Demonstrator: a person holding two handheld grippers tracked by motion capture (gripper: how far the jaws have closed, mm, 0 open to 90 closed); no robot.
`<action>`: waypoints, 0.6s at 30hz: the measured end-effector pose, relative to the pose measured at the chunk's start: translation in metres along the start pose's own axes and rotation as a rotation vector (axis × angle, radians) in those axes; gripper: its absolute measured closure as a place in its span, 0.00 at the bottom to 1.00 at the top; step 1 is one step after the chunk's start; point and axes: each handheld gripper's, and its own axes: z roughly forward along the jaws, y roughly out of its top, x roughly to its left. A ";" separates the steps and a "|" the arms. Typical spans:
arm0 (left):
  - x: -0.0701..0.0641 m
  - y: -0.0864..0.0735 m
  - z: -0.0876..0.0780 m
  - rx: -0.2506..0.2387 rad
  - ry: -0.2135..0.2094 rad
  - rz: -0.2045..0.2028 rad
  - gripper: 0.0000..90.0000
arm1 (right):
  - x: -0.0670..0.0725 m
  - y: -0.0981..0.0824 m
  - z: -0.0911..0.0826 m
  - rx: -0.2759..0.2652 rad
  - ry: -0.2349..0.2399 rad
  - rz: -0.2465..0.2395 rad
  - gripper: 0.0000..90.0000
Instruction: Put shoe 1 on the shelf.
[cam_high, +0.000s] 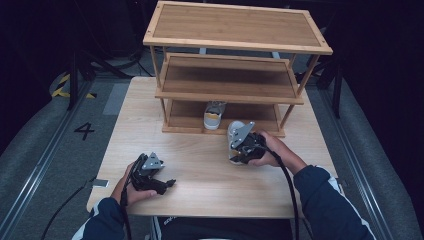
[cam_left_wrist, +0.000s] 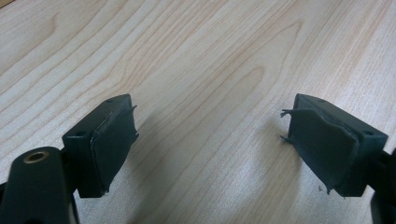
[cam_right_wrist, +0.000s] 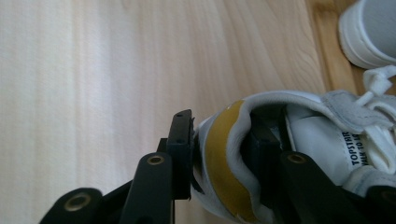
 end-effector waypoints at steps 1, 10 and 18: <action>0.000 0.000 0.000 0.000 0.000 0.000 0.17 | -0.004 -0.001 -0.001 0.003 -0.004 -0.006 0.76; 0.000 0.000 0.000 0.000 0.000 0.000 0.17 | -0.043 -0.004 -0.003 0.009 -0.043 0.009 0.76; 0.000 0.000 0.000 0.000 -0.002 0.001 0.17 | -0.070 0.001 0.007 -0.008 -0.062 0.014 0.75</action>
